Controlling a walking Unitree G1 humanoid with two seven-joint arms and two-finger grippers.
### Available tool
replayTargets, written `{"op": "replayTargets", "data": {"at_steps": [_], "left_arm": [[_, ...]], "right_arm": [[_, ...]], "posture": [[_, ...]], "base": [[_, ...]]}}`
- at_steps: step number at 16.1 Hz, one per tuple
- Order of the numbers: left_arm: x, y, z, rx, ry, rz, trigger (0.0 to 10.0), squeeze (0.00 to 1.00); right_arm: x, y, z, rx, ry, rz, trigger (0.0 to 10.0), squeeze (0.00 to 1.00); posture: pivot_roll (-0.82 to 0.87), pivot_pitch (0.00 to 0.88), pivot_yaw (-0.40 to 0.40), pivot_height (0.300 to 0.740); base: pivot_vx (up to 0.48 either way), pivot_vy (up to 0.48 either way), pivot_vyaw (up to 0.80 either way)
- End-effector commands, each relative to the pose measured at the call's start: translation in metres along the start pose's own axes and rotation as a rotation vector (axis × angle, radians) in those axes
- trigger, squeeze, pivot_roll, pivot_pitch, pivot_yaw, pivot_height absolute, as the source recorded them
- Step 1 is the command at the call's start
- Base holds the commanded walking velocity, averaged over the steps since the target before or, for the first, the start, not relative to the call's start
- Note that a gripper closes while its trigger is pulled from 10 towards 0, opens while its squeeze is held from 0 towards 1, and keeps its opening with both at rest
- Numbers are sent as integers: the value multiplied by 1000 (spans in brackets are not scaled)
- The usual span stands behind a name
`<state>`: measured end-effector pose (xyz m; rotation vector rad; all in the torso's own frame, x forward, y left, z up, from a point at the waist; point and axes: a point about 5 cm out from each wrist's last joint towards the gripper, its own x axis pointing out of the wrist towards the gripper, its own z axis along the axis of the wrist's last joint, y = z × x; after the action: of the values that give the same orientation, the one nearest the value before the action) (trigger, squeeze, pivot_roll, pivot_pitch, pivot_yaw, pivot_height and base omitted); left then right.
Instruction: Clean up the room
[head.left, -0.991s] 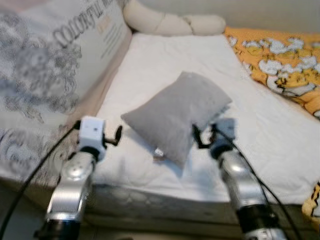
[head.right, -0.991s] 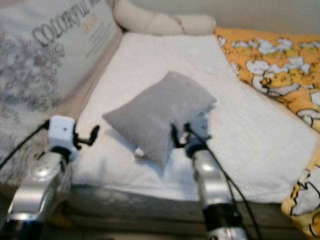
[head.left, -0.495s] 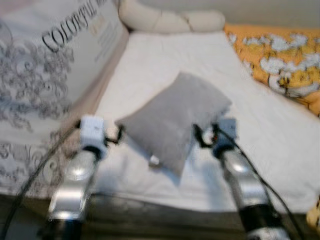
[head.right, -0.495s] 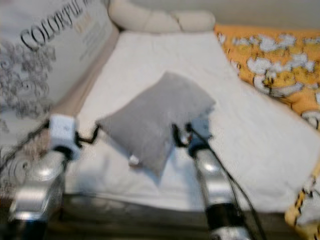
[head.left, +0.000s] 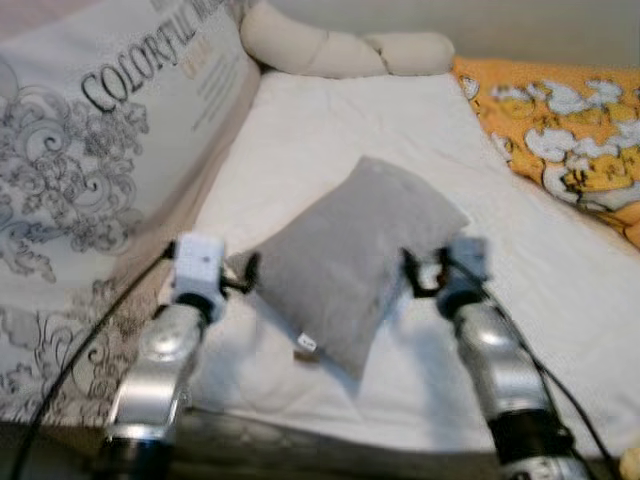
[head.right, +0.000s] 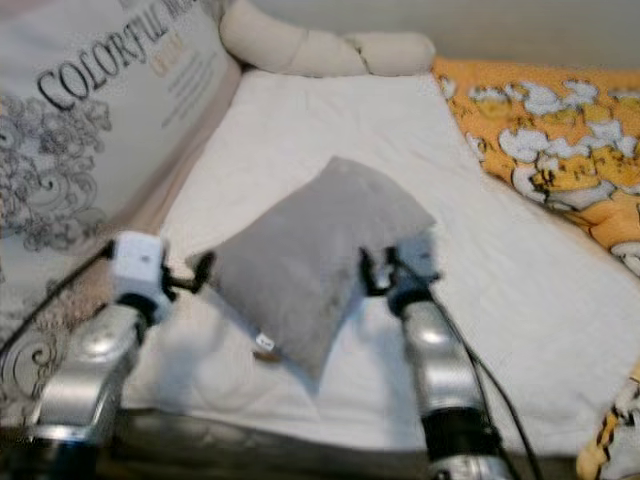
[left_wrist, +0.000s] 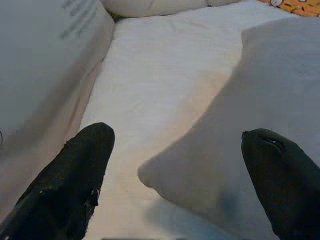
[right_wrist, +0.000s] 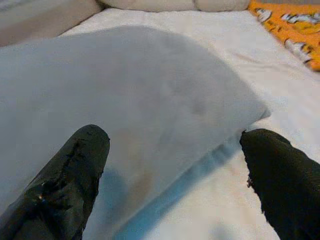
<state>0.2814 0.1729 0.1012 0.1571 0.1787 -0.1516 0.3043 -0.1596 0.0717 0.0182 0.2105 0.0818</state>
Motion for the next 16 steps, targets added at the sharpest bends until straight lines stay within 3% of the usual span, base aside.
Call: {"op": "replayTargets", "data": {"at_steps": [1,9,12,16], "left_arm": [[0,8,2,9,-4,25,10000,388],[-2,4,0,14,4,18,10000,349],[12,-1,-4,60,24,-11,10000,341],[52,0,13,164,2,-58,10000,333]], "right_arm": [[2,11,5,4,-19,29,10000,0],[1,10,4,21,-19,21,10000,0],[2,-4,1,35,6,-40,10000,0],[1,-28,-4,-30,58,-125,10000,0]], "posture": [[2,0,5,740],[0,0,4,740],[-10,0,3,740],[-35,0,-5,740]], "base": [[0,0,0],[0,0,0],[0,0,0],[0,0,0]]}}
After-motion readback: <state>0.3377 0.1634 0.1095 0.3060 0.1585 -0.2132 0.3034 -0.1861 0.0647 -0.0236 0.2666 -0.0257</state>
